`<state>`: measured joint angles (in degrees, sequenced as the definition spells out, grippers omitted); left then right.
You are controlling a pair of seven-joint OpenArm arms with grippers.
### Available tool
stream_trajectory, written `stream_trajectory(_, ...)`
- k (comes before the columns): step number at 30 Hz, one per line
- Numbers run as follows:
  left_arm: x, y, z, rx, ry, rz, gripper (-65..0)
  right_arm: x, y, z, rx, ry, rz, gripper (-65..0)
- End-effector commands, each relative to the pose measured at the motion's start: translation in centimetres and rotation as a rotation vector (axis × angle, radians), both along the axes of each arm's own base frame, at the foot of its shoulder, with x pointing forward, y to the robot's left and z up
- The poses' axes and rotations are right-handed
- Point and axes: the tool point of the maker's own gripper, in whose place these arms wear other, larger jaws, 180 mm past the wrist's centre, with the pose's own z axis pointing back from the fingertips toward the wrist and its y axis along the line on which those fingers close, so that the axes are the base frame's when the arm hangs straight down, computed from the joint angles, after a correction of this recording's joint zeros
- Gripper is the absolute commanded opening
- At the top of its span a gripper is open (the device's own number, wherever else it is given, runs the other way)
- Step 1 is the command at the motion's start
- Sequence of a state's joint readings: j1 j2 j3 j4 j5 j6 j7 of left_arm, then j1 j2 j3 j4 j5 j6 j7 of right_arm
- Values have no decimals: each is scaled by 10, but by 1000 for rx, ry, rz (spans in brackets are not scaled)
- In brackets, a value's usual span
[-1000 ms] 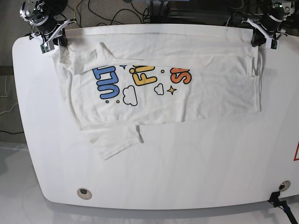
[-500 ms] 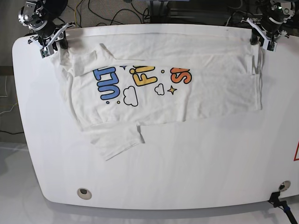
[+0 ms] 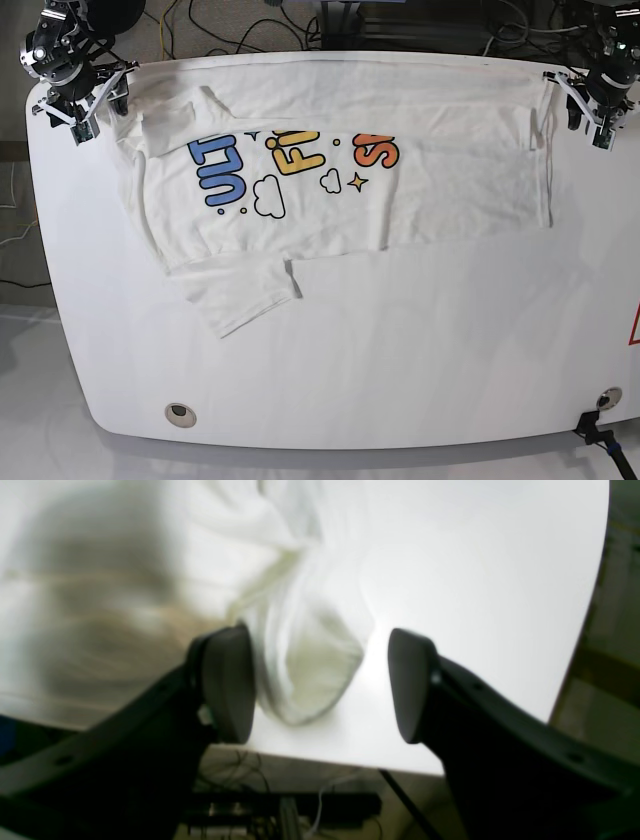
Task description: Fold the T-shirt properly
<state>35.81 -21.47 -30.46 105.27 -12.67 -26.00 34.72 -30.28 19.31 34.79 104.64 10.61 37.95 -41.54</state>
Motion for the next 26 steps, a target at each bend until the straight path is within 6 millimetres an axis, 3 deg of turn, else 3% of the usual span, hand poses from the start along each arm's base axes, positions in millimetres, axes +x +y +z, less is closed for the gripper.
stream_trajectory(1, 13, 1, 14, 12, -52, -17, -491, 13, -3, 17, -34, -44, 20, -239)
stream_trajectory(8, 25, -2, 20, 9, -84, -21, -492, 23, 4, 38, -71, -92, 61, -233)
stream_trajectory(13, 38, -8, 24, -19, -133, -8, -495, 26, 11, 40, -61, -97, 102, -233)
stream_trajectory(15, 49, -14, 27, -43, -173, 10, -495, 37, 17, 43, -47, -129, 102, -233)
stream_trajectory(26, 107, -60, 45, -138, -306, -51, -495, 94, 96, 47, 94, -245, 229, -233)
